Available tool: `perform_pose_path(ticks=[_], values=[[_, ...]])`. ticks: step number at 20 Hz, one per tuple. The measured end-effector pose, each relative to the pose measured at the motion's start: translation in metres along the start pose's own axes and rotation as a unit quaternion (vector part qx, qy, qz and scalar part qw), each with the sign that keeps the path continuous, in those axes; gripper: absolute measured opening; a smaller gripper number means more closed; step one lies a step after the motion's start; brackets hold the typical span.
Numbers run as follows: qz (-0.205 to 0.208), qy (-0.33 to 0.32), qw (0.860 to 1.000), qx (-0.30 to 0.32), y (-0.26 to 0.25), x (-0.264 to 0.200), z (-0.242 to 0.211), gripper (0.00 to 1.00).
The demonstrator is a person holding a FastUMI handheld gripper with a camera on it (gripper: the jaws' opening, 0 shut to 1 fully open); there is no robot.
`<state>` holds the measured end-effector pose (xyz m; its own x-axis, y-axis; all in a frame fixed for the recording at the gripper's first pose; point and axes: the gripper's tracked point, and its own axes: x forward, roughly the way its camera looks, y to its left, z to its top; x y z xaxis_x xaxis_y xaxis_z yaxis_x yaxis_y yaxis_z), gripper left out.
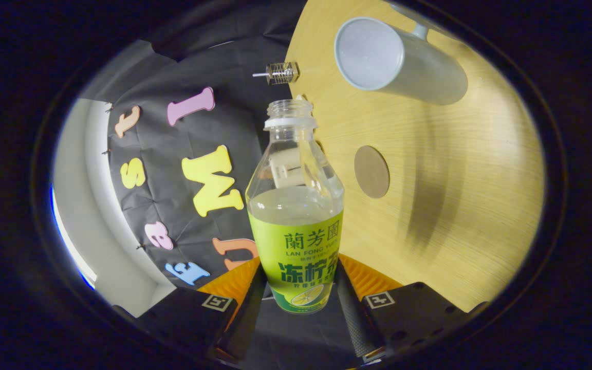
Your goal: Take the bottle from table, then pour the juice into the cup, finally place the bottle on the coaster
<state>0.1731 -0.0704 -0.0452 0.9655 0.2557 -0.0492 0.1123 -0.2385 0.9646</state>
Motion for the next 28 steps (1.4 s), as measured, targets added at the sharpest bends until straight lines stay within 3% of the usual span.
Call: perform_pose_path(ticks=[6,28], values=[[0.021,-0.005,0.999,0.026,0.012,-0.001,0.008,0.78],[0.041,0.008,0.996,0.08,0.027,0.001,0.009,0.78]])
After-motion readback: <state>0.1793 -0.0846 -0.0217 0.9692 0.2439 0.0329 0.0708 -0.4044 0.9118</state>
